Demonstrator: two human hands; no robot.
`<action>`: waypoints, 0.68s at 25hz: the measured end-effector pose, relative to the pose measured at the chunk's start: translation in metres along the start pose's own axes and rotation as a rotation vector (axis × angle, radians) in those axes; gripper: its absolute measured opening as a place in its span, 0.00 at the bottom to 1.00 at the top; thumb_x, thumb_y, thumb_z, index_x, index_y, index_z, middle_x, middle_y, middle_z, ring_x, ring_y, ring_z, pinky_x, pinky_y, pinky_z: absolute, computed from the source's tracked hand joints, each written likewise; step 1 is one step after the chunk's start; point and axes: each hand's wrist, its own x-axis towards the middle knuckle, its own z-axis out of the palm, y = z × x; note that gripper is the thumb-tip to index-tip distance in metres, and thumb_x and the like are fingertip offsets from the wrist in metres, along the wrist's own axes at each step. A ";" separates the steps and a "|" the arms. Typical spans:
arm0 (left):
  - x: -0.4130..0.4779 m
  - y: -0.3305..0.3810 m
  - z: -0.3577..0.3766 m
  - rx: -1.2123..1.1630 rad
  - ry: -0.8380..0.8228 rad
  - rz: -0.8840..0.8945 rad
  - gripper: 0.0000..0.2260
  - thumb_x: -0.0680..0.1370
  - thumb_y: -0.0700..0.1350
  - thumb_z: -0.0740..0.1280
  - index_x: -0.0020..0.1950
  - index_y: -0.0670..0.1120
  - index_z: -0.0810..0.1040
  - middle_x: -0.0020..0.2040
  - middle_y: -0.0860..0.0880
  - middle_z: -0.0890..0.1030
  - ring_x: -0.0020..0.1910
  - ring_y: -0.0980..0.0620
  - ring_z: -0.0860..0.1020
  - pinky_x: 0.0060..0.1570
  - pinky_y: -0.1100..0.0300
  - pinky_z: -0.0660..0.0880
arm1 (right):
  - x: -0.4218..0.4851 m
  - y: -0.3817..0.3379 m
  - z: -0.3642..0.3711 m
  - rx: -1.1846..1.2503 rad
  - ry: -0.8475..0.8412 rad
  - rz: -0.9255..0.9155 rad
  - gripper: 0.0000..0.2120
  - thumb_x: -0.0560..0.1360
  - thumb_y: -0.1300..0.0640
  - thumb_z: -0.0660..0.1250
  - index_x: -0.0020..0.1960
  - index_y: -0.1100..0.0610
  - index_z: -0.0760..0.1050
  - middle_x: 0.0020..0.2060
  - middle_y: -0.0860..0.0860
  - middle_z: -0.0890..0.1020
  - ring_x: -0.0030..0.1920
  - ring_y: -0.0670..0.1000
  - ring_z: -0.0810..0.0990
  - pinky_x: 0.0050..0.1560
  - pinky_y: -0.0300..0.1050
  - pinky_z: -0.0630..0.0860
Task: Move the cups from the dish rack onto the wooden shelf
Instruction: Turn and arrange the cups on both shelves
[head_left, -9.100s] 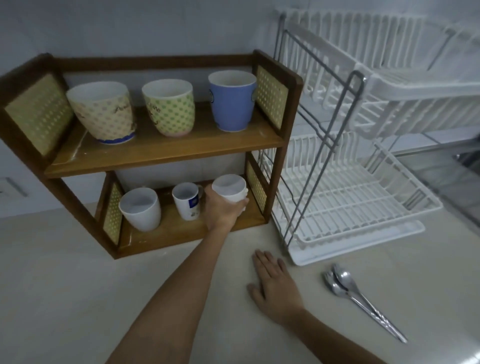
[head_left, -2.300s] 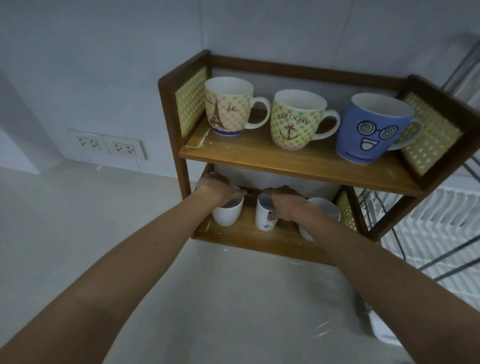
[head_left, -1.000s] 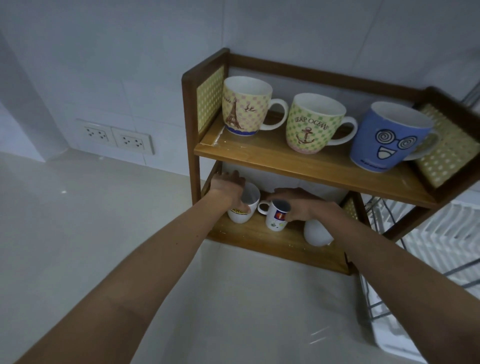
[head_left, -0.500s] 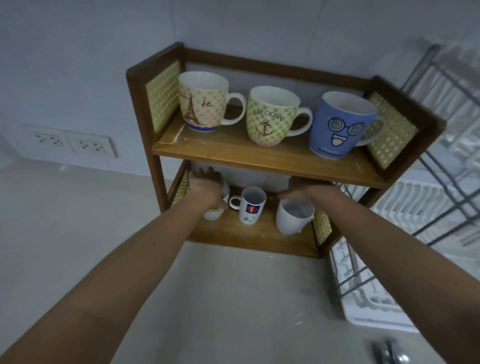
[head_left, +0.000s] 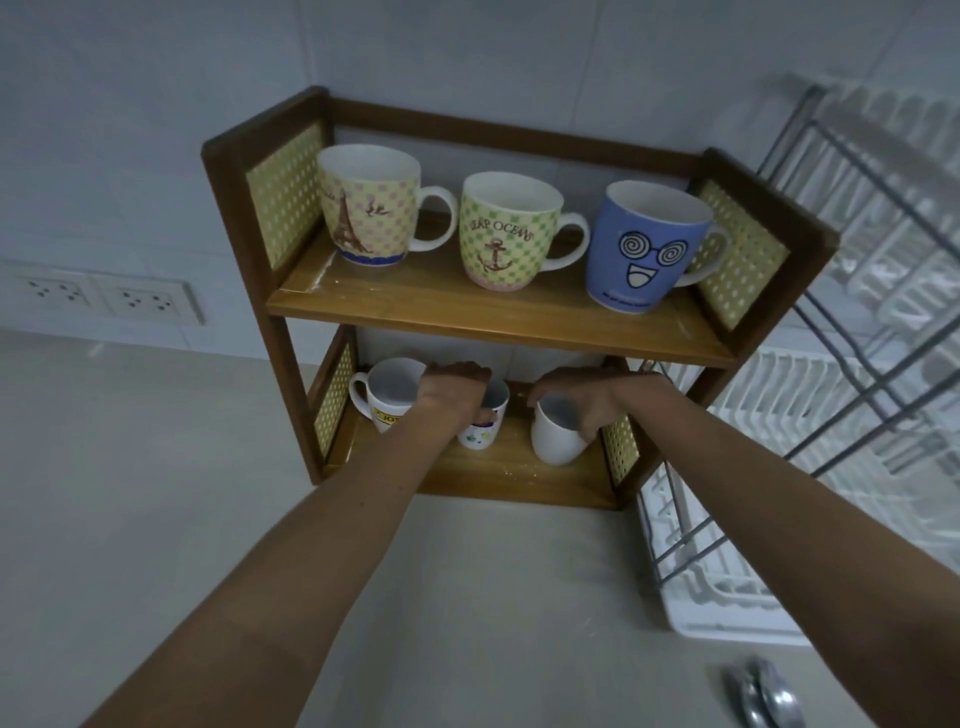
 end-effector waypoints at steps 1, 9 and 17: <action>0.000 0.001 0.000 0.006 -0.001 -0.005 0.25 0.76 0.57 0.65 0.70 0.48 0.68 0.64 0.45 0.75 0.60 0.45 0.75 0.51 0.55 0.70 | -0.001 0.001 0.001 0.053 0.005 -0.024 0.38 0.67 0.64 0.73 0.70 0.43 0.61 0.72 0.50 0.62 0.70 0.57 0.63 0.65 0.55 0.70; 0.001 0.001 0.001 0.015 0.000 -0.002 0.24 0.77 0.55 0.65 0.69 0.47 0.68 0.62 0.44 0.76 0.60 0.45 0.76 0.49 0.55 0.72 | 0.005 -0.010 0.008 -0.115 0.182 0.281 0.44 0.65 0.34 0.70 0.73 0.52 0.58 0.68 0.56 0.70 0.65 0.59 0.71 0.59 0.52 0.72; 0.000 -0.004 0.004 -0.062 0.030 0.042 0.26 0.76 0.56 0.65 0.72 0.48 0.66 0.67 0.45 0.73 0.64 0.44 0.73 0.57 0.52 0.73 | 0.008 0.004 0.007 -0.051 0.110 -0.020 0.44 0.64 0.66 0.75 0.72 0.46 0.58 0.69 0.52 0.67 0.67 0.57 0.67 0.60 0.57 0.74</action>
